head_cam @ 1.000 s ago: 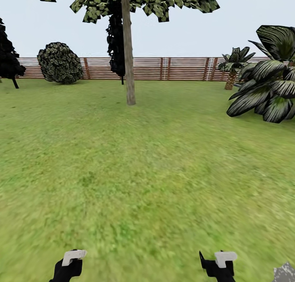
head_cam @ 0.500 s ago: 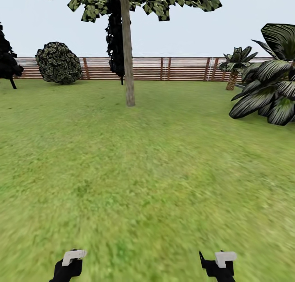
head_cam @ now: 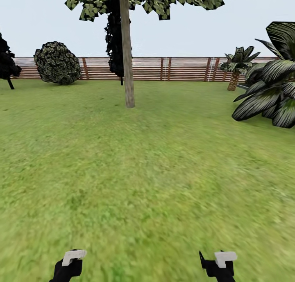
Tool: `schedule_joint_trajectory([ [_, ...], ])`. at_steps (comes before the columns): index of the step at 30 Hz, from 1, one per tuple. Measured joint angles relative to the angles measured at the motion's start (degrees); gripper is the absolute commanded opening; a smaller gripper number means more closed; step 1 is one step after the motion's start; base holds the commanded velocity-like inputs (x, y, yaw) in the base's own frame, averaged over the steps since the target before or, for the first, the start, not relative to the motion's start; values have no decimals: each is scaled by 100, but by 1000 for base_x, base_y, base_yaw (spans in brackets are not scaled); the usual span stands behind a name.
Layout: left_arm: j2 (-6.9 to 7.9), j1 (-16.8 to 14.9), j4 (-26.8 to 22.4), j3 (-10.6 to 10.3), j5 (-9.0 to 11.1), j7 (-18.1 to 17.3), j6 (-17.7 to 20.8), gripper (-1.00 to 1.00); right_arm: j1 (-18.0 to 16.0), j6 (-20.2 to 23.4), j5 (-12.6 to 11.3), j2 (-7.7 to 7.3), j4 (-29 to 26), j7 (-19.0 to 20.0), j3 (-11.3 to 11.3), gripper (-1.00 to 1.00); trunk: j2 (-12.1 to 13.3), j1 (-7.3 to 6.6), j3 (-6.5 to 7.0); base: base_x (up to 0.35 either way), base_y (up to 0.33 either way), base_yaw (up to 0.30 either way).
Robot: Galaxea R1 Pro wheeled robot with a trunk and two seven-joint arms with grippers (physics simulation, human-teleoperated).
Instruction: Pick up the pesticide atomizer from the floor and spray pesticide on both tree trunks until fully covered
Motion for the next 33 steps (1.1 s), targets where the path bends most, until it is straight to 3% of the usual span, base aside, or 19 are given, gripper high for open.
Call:
schedule_joint_trajectory([
  [33, 0, 0, 0, 0, 0, 0, 0, -100, 0, 0, 0, 0, 0, 0, 0, 100, 0, 0, 0, 340, 0, 0],
])
